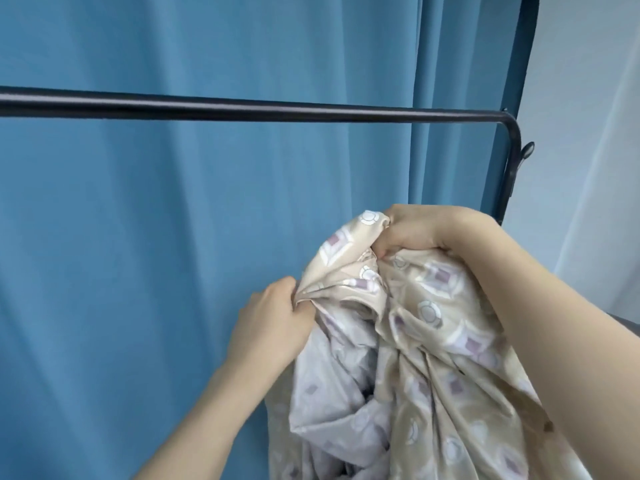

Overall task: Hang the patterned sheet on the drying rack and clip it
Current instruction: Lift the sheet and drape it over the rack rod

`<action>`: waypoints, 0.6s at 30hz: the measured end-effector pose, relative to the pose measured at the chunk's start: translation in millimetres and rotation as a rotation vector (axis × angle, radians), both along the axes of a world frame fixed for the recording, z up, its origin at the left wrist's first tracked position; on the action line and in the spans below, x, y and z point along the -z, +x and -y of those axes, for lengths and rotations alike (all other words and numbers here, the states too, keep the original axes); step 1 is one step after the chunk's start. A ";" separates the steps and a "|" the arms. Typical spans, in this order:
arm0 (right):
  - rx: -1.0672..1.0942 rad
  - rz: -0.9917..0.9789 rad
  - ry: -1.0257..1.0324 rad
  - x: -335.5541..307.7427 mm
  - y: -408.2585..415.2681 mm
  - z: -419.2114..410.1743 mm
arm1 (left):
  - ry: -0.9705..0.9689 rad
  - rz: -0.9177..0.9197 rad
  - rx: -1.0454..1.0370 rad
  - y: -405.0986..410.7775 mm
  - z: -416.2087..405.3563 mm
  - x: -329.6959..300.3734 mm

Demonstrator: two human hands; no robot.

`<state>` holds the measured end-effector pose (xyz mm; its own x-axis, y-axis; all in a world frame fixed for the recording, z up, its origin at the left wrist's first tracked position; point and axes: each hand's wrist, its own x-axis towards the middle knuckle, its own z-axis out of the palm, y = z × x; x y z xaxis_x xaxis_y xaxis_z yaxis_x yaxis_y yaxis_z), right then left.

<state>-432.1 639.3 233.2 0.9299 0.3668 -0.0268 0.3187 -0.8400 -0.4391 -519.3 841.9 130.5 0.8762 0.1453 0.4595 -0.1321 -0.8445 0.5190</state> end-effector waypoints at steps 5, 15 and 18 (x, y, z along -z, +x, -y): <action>0.015 0.038 0.007 -5.1 -5.6 15.9 | -0.216 0.179 0.101 13.5 -5.0 -8.9; 0.186 0.041 0.049 14.2 -11.1 17.0 | -0.022 -0.077 0.029 11.0 24.1 -17.1; 0.253 -0.112 0.295 31.5 -10.3 14.4 | -0.180 -0.680 0.373 -3.1 38.1 -21.2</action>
<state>-442.4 624.9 201.7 0.9892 0.1336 -0.0607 0.0546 -0.7189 -0.6929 -522.4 803.8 151.7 0.9616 -0.1922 -0.1960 0.0046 -0.7025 0.7117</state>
